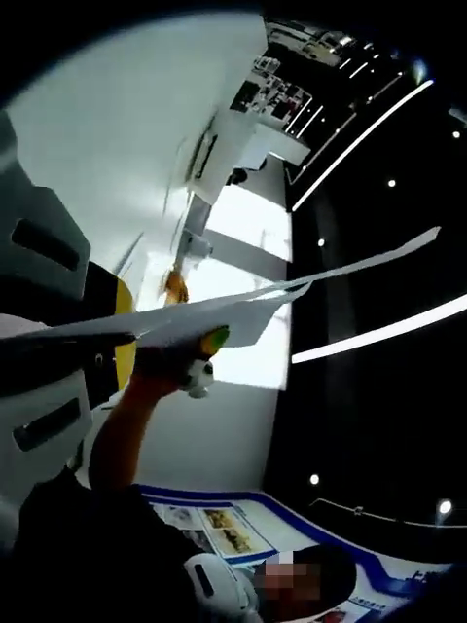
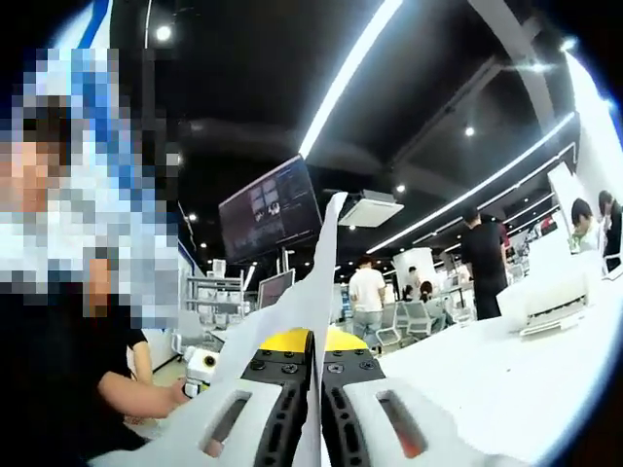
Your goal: Organize the stack of printing papers by aligning and flattening the scattered papers on the table
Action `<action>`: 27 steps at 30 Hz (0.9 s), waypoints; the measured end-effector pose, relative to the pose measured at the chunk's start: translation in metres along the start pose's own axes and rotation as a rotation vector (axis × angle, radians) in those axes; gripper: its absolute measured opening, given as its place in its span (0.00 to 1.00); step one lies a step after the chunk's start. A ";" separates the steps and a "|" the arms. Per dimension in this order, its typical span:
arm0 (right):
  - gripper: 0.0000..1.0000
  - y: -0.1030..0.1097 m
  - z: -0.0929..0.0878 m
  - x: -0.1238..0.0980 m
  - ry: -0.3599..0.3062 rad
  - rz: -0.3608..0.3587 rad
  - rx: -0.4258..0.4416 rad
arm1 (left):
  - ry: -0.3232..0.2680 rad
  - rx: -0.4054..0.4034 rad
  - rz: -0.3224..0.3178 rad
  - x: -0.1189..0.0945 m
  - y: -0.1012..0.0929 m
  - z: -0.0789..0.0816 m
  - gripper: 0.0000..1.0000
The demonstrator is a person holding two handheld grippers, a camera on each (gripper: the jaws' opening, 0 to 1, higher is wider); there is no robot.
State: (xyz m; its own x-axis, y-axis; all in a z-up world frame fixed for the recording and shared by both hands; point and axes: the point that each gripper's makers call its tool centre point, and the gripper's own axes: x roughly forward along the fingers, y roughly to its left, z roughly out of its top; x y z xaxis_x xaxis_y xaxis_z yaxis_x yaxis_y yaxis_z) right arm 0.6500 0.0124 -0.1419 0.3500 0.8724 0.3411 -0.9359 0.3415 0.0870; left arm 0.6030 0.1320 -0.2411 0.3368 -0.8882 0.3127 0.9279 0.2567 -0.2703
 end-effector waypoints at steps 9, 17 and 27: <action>0.00 0.013 -0.001 0.011 0.028 0.011 -0.045 | -0.009 -0.025 -0.024 0.001 -0.004 0.001 0.08; 0.00 0.016 -0.022 0.020 0.074 -0.005 -0.046 | -0.013 -0.023 -0.015 0.003 -0.003 0.002 0.12; 0.00 0.015 -0.031 0.032 0.089 -0.014 0.008 | -0.015 -0.018 -0.019 0.003 -0.005 0.003 0.14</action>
State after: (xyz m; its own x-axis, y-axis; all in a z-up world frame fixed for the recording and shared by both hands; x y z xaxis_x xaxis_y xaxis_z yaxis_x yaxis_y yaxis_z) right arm 0.6487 0.0563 -0.1588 0.3653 0.8951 0.2557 -0.9309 0.3517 0.0990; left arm 0.6004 0.1288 -0.2362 0.3217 -0.8869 0.3316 0.9312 0.2331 -0.2802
